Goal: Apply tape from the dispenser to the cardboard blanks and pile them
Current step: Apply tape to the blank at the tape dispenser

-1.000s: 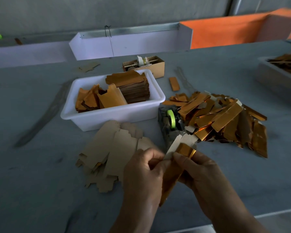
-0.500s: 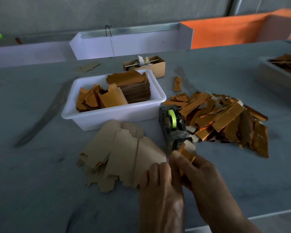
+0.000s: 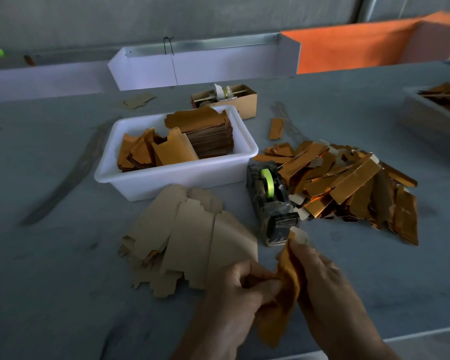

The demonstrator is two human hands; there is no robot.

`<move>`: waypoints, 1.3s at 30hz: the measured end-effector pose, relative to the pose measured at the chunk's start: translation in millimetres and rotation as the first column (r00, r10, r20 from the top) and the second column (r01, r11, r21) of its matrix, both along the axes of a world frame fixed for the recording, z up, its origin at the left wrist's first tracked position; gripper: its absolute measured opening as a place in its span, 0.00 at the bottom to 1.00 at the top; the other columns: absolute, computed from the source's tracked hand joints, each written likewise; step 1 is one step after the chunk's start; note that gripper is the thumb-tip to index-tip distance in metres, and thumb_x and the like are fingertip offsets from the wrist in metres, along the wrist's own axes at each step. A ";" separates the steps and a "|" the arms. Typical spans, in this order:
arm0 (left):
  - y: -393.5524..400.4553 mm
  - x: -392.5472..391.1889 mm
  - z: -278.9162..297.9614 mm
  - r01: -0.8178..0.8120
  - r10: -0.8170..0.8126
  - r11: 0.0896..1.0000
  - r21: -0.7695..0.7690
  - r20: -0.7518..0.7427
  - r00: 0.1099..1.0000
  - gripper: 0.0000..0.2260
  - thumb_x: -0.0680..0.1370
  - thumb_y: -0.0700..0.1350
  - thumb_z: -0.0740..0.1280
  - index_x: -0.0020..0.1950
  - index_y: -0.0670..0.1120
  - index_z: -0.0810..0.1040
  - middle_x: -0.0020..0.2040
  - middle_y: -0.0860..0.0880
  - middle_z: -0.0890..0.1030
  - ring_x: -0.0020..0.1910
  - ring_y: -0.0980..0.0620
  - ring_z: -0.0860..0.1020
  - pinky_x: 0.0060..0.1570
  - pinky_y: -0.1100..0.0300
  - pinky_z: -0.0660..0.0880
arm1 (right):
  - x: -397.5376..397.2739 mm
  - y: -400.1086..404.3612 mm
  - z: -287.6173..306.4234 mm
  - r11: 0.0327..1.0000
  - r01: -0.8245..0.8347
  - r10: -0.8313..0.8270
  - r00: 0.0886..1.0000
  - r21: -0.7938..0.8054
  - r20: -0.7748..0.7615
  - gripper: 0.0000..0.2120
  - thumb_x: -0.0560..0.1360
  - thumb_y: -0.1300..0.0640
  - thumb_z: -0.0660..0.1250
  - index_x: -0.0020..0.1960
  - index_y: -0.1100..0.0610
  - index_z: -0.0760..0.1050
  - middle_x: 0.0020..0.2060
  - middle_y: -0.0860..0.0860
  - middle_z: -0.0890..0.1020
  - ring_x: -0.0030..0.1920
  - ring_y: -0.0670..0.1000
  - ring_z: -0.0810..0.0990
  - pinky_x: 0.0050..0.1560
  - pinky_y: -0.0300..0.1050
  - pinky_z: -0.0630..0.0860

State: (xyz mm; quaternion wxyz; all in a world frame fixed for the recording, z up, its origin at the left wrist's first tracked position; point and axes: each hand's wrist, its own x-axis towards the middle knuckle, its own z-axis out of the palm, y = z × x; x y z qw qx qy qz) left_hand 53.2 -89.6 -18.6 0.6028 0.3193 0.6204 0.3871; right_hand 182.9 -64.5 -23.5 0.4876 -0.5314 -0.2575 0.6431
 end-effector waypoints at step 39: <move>33.8 0.4 4.3 -0.334 0.324 0.903 0.269 0.082 0.943 0.08 0.76 0.44 0.68 0.37 0.46 0.80 0.36 0.45 0.77 0.37 0.47 0.74 0.38 0.57 0.69 | -0.7 50.0 2.6 0.936 -0.159 -0.102 0.729 0.313 0.677 0.08 0.74 0.56 0.68 0.37 0.47 0.75 0.53 0.45 0.73 0.45 0.40 0.72 0.37 0.31 0.65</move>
